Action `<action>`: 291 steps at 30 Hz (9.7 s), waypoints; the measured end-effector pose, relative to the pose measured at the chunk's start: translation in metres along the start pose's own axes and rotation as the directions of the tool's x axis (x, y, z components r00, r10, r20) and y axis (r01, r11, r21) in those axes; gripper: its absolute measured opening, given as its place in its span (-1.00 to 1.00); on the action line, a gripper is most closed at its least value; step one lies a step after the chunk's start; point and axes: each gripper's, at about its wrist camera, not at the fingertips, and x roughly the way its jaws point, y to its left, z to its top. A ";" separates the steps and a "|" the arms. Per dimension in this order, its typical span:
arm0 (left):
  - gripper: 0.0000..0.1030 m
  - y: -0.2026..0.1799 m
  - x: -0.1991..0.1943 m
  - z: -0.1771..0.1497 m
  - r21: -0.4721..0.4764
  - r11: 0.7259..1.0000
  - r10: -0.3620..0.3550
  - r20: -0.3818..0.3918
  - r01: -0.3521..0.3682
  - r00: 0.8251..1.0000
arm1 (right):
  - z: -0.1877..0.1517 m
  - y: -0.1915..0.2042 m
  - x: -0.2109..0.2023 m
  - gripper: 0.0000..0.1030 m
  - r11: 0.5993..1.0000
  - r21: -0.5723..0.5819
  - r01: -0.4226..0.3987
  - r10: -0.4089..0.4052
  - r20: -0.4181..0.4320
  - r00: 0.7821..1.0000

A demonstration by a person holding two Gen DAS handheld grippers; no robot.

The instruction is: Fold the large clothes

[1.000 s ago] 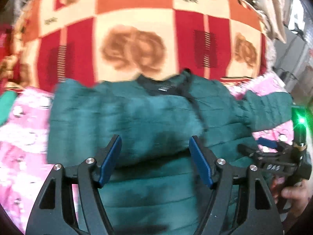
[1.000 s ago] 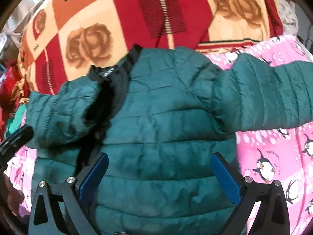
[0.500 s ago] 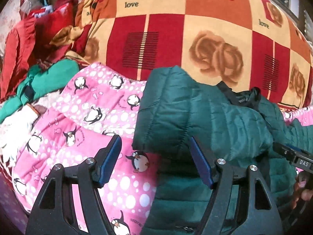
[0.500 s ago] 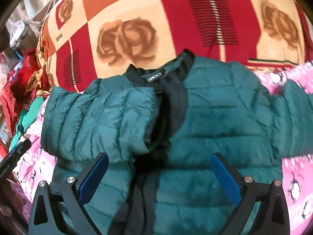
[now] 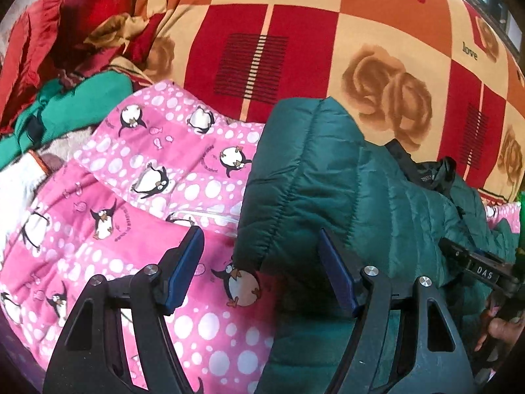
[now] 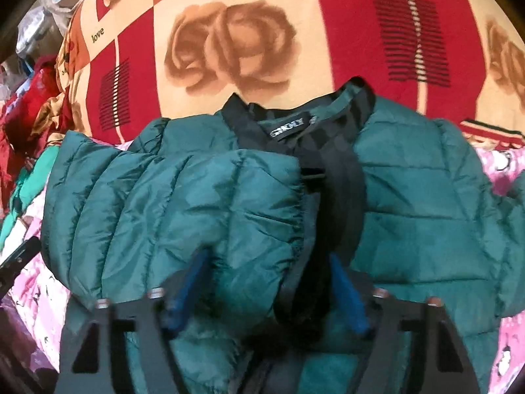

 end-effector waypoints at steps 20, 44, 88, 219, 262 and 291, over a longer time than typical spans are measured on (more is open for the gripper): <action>0.39 0.009 0.015 -0.001 -0.051 0.999 -0.002 -0.045 0.000 0.999 | 0.019 -0.019 -0.105 -0.66 0.959 -0.099 0.267 -0.217 0.351 0.911; 0.39 -0.067 0.062 0.035 0.015 1.000 -0.004 -0.027 0.005 1.000 | -0.003 -0.091 -0.071 -0.05 0.969 0.105 0.224 -0.240 0.191 0.952; 0.78 -0.080 0.107 0.013 0.004 0.999 0.049 -0.045 -0.049 0.998 | -0.005 -0.096 -0.011 0.59 0.999 0.015 0.041 -0.041 0.017 0.999; 0.79 -0.195 -0.012 -0.031 0.155 0.974 -0.155 -0.061 0.163 0.986 | -0.058 -0.377 -0.225 -0.54 0.898 0.440 -0.007 -0.180 0.382 0.907; 0.79 -0.132 0.005 -0.017 0.080 0.994 -0.066 -0.063 0.071 0.996 | -0.020 -0.216 -0.069 0.04 0.975 0.009 0.220 -0.220 0.086 0.972; 0.79 -0.101 -0.007 -0.002 0.030 0.997 -0.072 -0.033 0.073 0.997 | 0.031 -0.104 -0.124 -0.67 0.993 -0.028 -0.115 0.119 0.200 0.973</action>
